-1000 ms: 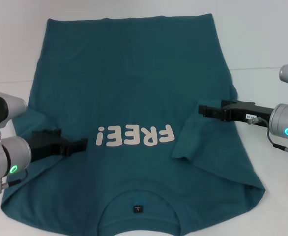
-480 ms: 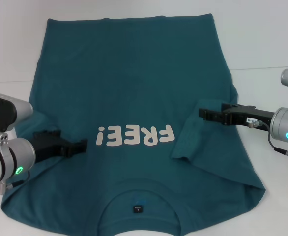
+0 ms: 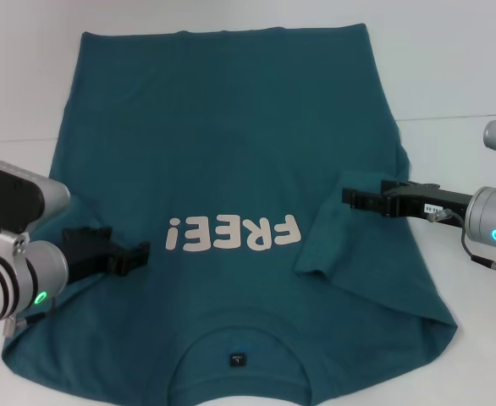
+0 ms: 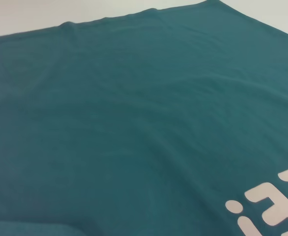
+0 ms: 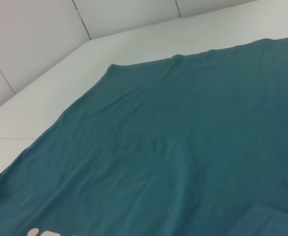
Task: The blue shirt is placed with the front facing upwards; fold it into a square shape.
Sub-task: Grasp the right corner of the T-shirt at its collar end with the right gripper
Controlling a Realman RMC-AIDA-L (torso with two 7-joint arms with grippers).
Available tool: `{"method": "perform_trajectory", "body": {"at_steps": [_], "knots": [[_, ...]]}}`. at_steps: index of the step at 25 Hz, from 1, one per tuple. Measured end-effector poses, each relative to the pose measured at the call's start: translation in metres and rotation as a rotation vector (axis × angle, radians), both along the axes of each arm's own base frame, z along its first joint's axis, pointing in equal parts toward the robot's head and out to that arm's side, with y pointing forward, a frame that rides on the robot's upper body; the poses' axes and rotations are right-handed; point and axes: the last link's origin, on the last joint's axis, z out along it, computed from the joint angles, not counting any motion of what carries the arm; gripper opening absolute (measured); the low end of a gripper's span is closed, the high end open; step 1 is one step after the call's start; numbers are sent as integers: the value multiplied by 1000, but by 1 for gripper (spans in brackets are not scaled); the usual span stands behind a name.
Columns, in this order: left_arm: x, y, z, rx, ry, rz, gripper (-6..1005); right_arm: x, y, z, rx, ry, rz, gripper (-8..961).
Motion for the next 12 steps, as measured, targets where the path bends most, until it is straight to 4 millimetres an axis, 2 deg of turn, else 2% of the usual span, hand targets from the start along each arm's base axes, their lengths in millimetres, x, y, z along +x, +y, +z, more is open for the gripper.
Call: {"method": "perform_trajectory", "body": {"at_steps": [12], "knots": [[-3,-3,-5,17,76,-49,686,0,-1,-1,-3,5,-1,941]]}}
